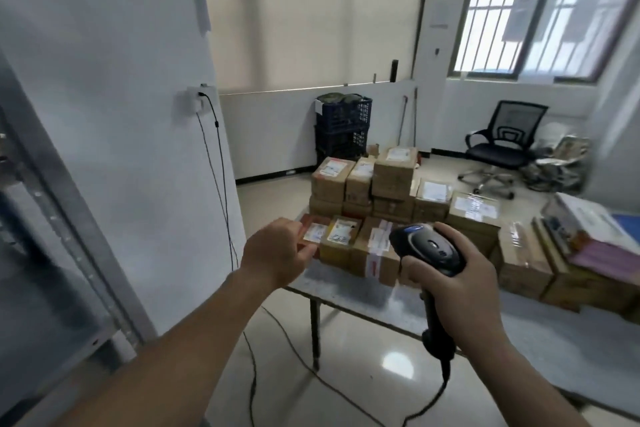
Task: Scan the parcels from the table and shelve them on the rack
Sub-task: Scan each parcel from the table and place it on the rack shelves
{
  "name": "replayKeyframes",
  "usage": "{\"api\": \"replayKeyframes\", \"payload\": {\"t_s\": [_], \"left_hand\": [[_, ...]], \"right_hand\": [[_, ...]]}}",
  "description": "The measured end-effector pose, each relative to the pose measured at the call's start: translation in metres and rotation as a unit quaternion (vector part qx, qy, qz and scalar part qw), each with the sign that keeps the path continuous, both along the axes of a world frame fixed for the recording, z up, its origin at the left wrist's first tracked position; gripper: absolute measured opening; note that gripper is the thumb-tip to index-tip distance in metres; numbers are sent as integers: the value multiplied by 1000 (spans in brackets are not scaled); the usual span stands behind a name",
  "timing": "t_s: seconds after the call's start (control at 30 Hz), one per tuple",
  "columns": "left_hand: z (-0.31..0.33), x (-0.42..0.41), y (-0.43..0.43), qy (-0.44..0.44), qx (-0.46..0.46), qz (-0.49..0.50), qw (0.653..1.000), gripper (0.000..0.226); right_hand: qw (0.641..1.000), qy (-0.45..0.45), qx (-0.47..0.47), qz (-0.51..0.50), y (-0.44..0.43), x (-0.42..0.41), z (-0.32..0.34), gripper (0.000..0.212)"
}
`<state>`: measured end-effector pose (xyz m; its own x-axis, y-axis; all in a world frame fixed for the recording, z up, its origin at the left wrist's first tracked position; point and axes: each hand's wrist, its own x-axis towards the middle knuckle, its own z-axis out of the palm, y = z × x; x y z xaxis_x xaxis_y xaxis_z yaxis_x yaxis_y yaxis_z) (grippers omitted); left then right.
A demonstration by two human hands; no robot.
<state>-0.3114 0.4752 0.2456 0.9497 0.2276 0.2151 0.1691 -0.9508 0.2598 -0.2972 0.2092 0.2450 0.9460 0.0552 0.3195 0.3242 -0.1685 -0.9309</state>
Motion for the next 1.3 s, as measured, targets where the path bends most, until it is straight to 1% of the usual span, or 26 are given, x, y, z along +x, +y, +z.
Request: {"api": "replayKeyframes", "payload": {"t_s": [0.1, 0.2, 0.27, 0.33, 0.4, 0.47, 0.57, 0.73, 0.83, 0.9, 1.0, 1.07, 1.2, 1.3], "left_hand": [[-17, 51, -6, 14, -25, -32, 999, 41], [-32, 101, -16, 26, -35, -69, 997, 44], [-41, 132, -26, 41, -37, -97, 994, 44], [-52, 162, -39, 56, -42, -129, 989, 45], [-62, 184, -53, 68, -51, -156, 984, 50], [-70, 203, -69, 86, -61, -178, 978, 57], [-83, 232, -95, 107, -73, -192, 973, 61], [-110, 280, -137, 143, -97, -173, 970, 50], [-126, 304, -162, 145, -123, -143, 971, 53], [-138, 319, -179, 147, -128, -129, 972, 57], [-157, 344, -203, 163, -99, -102, 976, 75], [-168, 359, -216, 191, -98, -82, 973, 84], [-185, 383, -239, 220, -112, -54, 968, 91], [-198, 397, -252, 232, -117, -37, 965, 94]], "right_hand": [[999, 19, 1, -45, -10, 29, -8, 68], [996, 31, -5, -85, -17, 59, -15, 66], [994, 37, 0, -106, -18, 75, -21, 71], [991, 44, 7, -129, -21, 90, -27, 82], [988, 51, 13, -145, -26, 101, -32, 90], [985, 53, 11, -162, -35, 112, -37, 92], [981, 59, 9, -186, -50, 127, -41, 92], [975, 88, 21, -202, -78, 162, -55, 82], [974, 99, 24, -203, -96, 188, -70, 79], [973, 112, 23, -199, -109, 207, -81, 82], [973, 131, 15, -189, -129, 236, -97, 88], [974, 140, 8, -176, -142, 255, -105, 90], [975, 159, 2, -155, -163, 287, -115, 89], [975, 169, -3, -141, -173, 305, -122, 92]]}}
